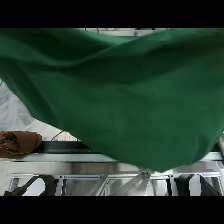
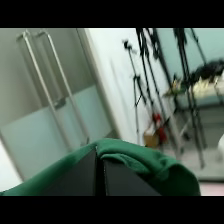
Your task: Fold the shirts.
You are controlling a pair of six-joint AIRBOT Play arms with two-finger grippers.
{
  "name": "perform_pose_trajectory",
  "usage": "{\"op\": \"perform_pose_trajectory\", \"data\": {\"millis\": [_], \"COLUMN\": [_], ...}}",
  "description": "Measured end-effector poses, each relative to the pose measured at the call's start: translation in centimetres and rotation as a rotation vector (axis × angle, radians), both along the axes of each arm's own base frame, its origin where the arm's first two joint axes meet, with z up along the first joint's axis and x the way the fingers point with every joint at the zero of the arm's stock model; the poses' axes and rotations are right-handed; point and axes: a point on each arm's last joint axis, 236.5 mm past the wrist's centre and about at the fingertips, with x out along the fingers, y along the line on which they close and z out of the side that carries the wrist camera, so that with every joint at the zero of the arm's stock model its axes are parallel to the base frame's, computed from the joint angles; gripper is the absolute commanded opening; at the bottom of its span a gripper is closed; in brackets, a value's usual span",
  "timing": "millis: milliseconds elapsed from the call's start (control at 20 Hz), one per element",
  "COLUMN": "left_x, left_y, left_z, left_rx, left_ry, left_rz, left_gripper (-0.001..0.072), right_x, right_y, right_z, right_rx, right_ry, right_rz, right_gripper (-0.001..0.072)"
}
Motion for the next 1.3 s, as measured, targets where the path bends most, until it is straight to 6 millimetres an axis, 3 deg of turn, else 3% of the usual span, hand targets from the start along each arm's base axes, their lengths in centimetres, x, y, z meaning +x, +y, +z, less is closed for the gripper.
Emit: {"op": "perform_pose_trajectory", "data": {"millis": [50, 150, 350, 400, 450, 500, 550, 600, 650, 800, 900, 1050, 1150, 1250, 1300], "left_x": [1.6, 5.1, 12.2, 13.4, 14.4, 15.4, 16.2, 17.0, 17.5, 18.1, 17.0, 13.9, 11.1, 8.3, 7.1], "left_y": [-0.4, -1.3, -3.0, -3.1, -3.3, -3.4, -3.4, -3.2, -3.0, -1.5, -0.4, 0.9, 1.8, 3.0, 3.8], "left_z": [-2.6, -8.5, -21.6, -24.3, -26.6, -28.6, -29.9, -30.8, -31.3, -30.7, -29.9, -29.6, -30.7, -32.7, -33.7], "left_rx": [-0.040, -0.097, -0.166, -0.167, -0.168, -0.168, -0.170, -0.178, -0.189, -0.220, -0.239, -0.252, -0.209, -0.132, -0.096], "left_ry": [0.080, 0.235, 0.498, 0.540, 0.572, 0.597, 0.616, 0.632, 0.654, 0.690, 0.729, 0.811, 0.882, 0.962, 0.993], "left_rz": [-0.026, -0.046, 0.004, 0.013, 0.019, 0.021, 0.018, 0.016, 0.014, -0.026, -0.078, -0.140, -0.145, -0.112, -0.084], "left_gripper": [0.0032, 0.0033, 0.0031, 0.0032, 0.0040, 0.0271, 0.0531, 0.0713, 0.0714, 0.0713, 0.0713, 0.0712, 0.0713, 0.0713, 0.0712], "right_x": [2.2, 8.0, 19.1, 21.0, 22.5, 23.9, 24.9, 25.5, 25.9, 25.4, 23.5, 17.7, 13.3, 8.7, 6.5], "right_y": [-0.5, -0.7, 1.5, 1.9, 2.3, 2.7, 2.8, 2.8, 2.5, 0.1, -1.2, -0.9, -0.1, 0.5, 0.6], "right_z": [-2.1, -8.2, -24.9, -28.3, -31.0, -33.2, -34.8, -35.7, -35.9, -34.8, -34.0, -35.7, -37.2, -39.5, -41.0], "right_rx": [0.018, 0.046, 0.046, 0.040, 0.045, 0.062, 0.070, 0.082, 0.098, 0.137, 0.135, 0.103, 0.113, 0.140, 0.152], "right_ry": [0.067, 0.242, 0.599, 0.646, 0.681, 0.707, 0.724, 0.734, 0.734, 0.735, 0.775, 0.928, 1.020, 1.125, 1.182], "right_rz": [0.038, 0.107, 0.165, 0.167, 0.172, 0.179, 0.187, 0.192, 0.200, 0.214, 0.241, 0.294, 0.287, 0.233, 0.193], "right_gripper": [0.0026, 0.0026, 0.0026, 0.0028, 0.0091, 0.0310, 0.0350, 0.0349, 0.0349, 0.0348, 0.0346, 0.0343, 0.0351, 0.0651, 0.0652]}}
